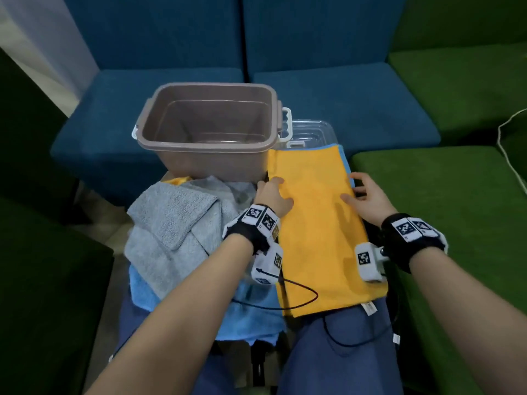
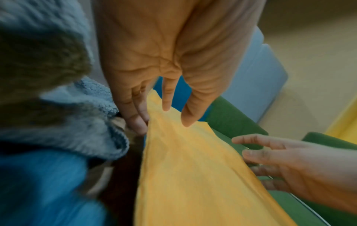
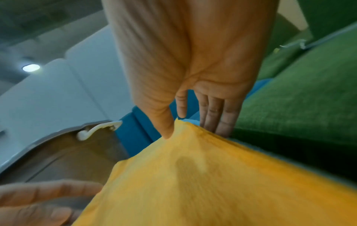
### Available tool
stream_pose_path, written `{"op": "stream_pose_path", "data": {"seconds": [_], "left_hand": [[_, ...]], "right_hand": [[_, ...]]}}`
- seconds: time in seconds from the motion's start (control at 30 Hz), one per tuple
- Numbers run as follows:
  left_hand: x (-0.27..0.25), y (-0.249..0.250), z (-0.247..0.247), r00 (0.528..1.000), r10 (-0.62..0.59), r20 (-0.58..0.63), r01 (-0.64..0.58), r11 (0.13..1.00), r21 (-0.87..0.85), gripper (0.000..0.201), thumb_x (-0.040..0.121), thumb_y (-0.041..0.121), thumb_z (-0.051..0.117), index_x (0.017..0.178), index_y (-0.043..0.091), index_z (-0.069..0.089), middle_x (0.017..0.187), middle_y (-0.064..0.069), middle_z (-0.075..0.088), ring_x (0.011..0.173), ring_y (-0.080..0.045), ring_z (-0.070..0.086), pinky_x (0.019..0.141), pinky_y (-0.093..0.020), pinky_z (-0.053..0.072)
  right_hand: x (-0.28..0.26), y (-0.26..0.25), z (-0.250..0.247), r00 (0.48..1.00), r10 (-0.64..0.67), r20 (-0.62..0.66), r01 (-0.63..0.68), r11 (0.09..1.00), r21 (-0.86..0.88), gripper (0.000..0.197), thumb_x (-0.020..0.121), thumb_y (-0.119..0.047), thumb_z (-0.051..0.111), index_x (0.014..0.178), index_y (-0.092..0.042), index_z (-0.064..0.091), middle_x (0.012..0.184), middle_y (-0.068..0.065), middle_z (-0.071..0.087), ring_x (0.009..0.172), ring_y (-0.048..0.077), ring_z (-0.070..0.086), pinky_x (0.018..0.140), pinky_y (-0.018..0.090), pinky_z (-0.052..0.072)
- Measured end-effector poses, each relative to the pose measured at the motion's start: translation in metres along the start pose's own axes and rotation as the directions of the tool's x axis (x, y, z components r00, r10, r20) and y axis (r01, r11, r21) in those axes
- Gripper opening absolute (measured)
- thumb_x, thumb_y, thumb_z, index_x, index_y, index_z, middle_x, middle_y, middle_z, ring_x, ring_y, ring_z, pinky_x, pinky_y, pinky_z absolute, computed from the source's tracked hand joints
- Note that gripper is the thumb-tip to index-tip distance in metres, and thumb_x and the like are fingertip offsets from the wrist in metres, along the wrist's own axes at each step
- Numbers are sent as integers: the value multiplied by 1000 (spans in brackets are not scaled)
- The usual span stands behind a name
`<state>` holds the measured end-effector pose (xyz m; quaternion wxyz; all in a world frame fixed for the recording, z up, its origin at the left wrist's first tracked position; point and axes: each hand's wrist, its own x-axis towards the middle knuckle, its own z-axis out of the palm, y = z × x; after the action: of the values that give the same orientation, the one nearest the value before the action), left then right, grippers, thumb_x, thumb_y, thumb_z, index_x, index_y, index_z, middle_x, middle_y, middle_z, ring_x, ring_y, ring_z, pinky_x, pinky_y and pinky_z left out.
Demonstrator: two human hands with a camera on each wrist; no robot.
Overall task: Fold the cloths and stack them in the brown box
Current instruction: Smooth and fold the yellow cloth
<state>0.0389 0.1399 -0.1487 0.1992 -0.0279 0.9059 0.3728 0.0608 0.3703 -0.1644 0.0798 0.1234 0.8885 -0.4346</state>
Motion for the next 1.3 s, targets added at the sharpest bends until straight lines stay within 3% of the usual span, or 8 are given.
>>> {"op": "stream_pose_path", "data": {"seconds": [0.17, 0.3, 0.4, 0.6, 0.7, 0.87, 1.13, 1.3], "left_hand": [[23, 0, -4, 993, 83, -84, -85, 996, -22, 54, 85, -3, 53, 138, 9, 48, 141, -12, 42, 129, -26, 44, 99, -30, 41], [28, -6, 4, 976, 160, -144, -164, 986, -14, 67, 84, -9, 45, 147, 11, 37, 150, -9, 31, 132, -26, 38, 107, -37, 39], [29, -8, 11, 993, 113, -27, -112, 993, 47, 72, 86, -8, 44, 152, 10, 22, 155, -10, 20, 135, -32, 34, 109, -41, 36], [22, -8, 17, 991, 111, -82, -99, 987, 129, 74, 90, 6, 54, 152, 12, 17, 155, -13, 15, 136, -33, 27, 109, -40, 35], [7, 5, 30, 953, 235, -191, -156, 921, 356, 81, 87, 15, 60, 153, 13, 12, 159, -15, -1, 137, -32, 20, 108, -43, 34], [10, -7, 51, 946, 278, 168, -322, 862, 392, 105, 85, 36, 67, 153, 6, -8, 160, -9, -18, 149, -24, -10, 121, -40, 5], [14, -29, 56, 941, 250, 227, -332, 805, 492, 147, 60, 77, 69, 146, 12, -31, 152, 1, -39, 141, -15, -34, 114, -49, -13], [13, -32, 60, 946, 226, 230, -314, 809, 497, 153, 53, 82, 68, 144, 14, -34, 150, 4, -43, 137, -13, -39, 116, -55, -9]], "right_hand": [[18, -1, 9, 974, -224, -33, 217, 966, -142, 35, 89, -4, 64, 121, -17, 66, 125, 8, 55, 113, 25, 56, 90, 23, 38], [26, 0, 7, 940, -304, -153, 263, 935, -238, 43, 91, -5, 62, 132, -18, 61, 141, 3, 49, 123, 22, 51, 97, 30, 41], [31, 5, 14, 984, -175, -24, 161, 943, -290, 51, 93, -10, 60, 142, -19, 49, 153, 3, 36, 135, 25, 41, 106, 33, 35], [25, 2, 21, 997, -79, 19, 81, 939, -336, 64, 95, -19, 59, 151, -15, 30, 160, 4, 13, 139, 28, 33, 109, 37, 33], [11, -14, 33, 966, -252, -62, 149, 734, -663, 69, 93, -27, 57, 153, -15, 24, 163, -1, 4, 141, 32, 25, 109, 49, 29], [13, -12, 61, 904, -213, 372, 417, 632, -653, 63, 103, -45, 28, 155, -31, -4, 162, -14, -12, 150, 19, -11, 119, 51, -1], [54, 7, 25, 984, -22, 177, 151, 631, -761, 64, 100, -55, 9, 155, -29, -10, 161, -12, -15, 149, 23, -15, 116, 58, -12], [57, -15, 53, 908, -169, 382, 403, 597, -693, 66, 96, -64, 15, 153, -40, -10, 162, -12, -13, 150, 20, -13, 115, 56, -9]]}}
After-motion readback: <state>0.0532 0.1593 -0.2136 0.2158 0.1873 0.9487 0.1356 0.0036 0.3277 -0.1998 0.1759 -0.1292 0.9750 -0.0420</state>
